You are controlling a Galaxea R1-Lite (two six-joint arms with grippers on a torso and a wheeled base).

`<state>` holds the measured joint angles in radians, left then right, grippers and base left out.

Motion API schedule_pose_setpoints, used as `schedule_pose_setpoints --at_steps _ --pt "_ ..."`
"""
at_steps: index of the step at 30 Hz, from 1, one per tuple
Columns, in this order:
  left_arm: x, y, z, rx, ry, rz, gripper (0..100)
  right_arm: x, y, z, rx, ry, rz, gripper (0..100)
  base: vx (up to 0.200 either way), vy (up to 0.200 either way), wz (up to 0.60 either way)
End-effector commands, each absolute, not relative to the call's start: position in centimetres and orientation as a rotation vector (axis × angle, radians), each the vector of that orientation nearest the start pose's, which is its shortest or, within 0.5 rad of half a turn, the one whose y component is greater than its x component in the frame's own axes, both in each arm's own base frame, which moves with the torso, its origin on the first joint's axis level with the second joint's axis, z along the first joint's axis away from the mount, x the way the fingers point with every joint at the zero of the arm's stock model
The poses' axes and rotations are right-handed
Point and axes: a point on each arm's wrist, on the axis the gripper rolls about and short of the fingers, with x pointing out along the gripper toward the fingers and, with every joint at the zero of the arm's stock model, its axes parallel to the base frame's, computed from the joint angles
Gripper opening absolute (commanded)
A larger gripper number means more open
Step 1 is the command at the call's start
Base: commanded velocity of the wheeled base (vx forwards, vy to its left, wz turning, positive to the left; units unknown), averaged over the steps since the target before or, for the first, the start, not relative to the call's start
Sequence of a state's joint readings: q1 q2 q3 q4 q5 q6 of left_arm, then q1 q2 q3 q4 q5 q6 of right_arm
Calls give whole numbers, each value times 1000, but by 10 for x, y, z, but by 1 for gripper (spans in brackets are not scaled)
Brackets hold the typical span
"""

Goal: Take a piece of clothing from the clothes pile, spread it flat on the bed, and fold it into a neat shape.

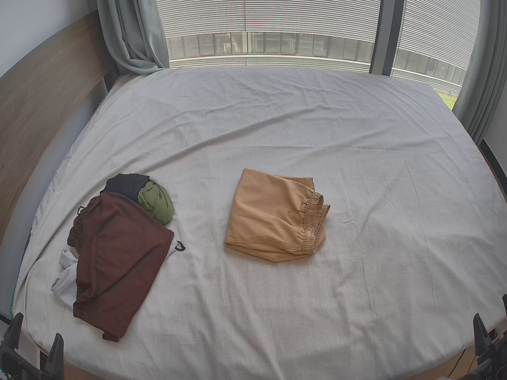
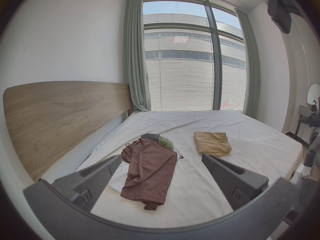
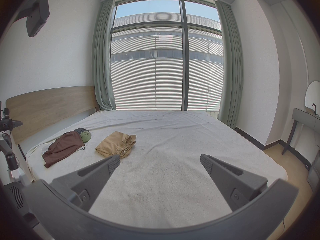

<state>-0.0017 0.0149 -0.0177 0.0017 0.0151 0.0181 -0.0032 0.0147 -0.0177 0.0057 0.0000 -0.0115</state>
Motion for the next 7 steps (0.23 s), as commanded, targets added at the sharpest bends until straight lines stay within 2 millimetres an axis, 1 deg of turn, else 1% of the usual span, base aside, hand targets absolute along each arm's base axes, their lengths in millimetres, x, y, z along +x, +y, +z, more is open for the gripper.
schedule_pose_setpoints --at_steps 1,7 --pt "-23 0 75 18 2 14 100 -23 0 76 -12 3 -3 100 0 0 0" --pt "-23 0 75 18 3 14 100 -23 0 76 -6 2 -3 100 0 0 0"
